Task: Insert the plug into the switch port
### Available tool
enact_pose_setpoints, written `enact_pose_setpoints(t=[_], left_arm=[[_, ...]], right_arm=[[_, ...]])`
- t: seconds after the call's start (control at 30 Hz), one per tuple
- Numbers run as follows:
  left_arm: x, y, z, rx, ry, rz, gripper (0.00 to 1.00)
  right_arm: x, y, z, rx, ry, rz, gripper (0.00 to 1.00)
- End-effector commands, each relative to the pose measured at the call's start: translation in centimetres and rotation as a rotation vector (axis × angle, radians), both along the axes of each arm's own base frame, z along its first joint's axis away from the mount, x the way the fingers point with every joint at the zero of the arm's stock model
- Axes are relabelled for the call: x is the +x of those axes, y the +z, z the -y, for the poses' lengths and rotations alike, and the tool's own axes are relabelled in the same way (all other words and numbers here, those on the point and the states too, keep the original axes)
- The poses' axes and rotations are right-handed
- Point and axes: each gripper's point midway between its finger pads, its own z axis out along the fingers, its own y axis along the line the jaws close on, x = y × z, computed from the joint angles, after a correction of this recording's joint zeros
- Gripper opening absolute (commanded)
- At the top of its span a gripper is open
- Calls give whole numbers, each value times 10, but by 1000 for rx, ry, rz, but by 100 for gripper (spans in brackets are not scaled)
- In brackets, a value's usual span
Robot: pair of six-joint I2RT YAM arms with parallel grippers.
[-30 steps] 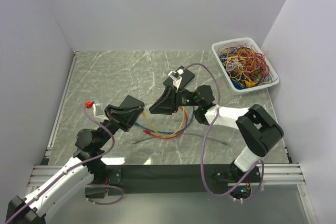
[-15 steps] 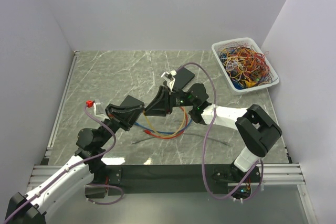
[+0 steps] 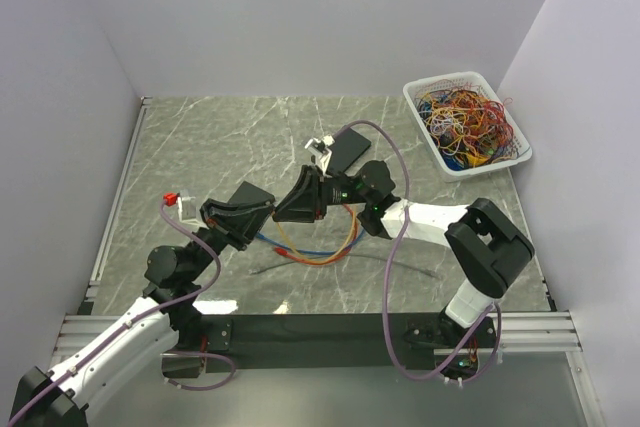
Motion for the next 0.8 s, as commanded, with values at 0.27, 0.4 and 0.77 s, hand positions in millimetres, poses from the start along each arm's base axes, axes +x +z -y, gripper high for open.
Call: enact_pose_setpoints(t=[0.27,0.4,0.77], left_arm=[[-7,15,-4,-50,-10,44,0],[0,10,-5,-43,14,12,0],[27,-7,-15,55,160,-109,34]], right_arm=[[-4,15,-6,54,17,50,16],[-3,16,-5,56,15,54,0],[4,2,-2,-17,-52,96,0]])
